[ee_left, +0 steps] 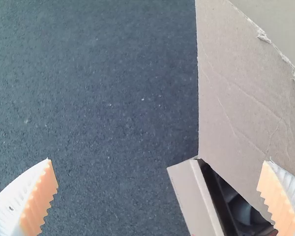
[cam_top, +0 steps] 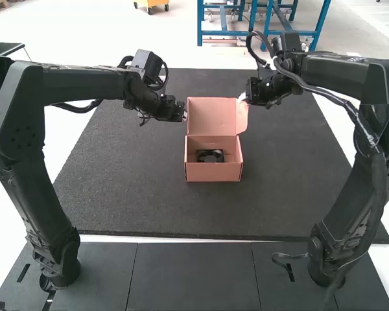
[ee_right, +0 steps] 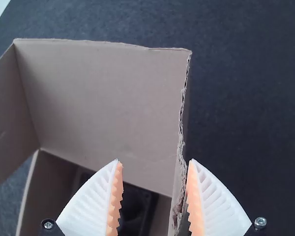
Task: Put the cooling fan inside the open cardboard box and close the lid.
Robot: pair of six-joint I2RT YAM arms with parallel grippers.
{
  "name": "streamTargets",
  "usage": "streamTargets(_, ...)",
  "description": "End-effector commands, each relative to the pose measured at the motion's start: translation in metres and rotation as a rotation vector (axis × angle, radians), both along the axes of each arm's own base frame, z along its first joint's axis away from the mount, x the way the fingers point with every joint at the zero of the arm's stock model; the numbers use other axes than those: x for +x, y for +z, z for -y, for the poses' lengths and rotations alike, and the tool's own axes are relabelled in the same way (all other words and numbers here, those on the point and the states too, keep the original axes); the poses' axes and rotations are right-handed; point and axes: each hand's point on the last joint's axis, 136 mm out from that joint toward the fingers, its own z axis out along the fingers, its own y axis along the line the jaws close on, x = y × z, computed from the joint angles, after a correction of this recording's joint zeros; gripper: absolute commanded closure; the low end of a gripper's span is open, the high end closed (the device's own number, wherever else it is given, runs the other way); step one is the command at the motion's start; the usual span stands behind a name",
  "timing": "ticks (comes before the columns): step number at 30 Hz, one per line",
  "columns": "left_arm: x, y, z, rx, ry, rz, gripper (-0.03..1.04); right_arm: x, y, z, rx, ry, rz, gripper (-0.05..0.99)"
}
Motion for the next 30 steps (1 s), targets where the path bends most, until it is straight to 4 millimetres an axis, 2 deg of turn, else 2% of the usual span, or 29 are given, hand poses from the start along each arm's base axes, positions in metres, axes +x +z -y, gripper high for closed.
streamTargets(1, 0.003, 0.018, 0.008, -0.028, -0.008, 0.032, 0.05, 0.009, 0.005, 0.005, 0.015, -0.008, 0.009, 0.62)
streamTargets(16, 0.004, 0.02, 0.006, -0.032, -0.002, 0.039, 0.05, 0.011, -0.012, 0.006, -0.012, 0.007, -0.023, 0.64)
streamTargets(20, 0.004, 0.021, 0.006, -0.032, -0.003, 0.041, 0.05, 0.013, -0.009, 0.005, -0.009, 0.005, -0.014, 0.7)
streamTargets(30, 0.003, 0.02, 0.008, -0.03, -0.009, 0.04, 0.05, 0.013, -0.006, 0.006, -0.017, 0.003, -0.016, 0.71)
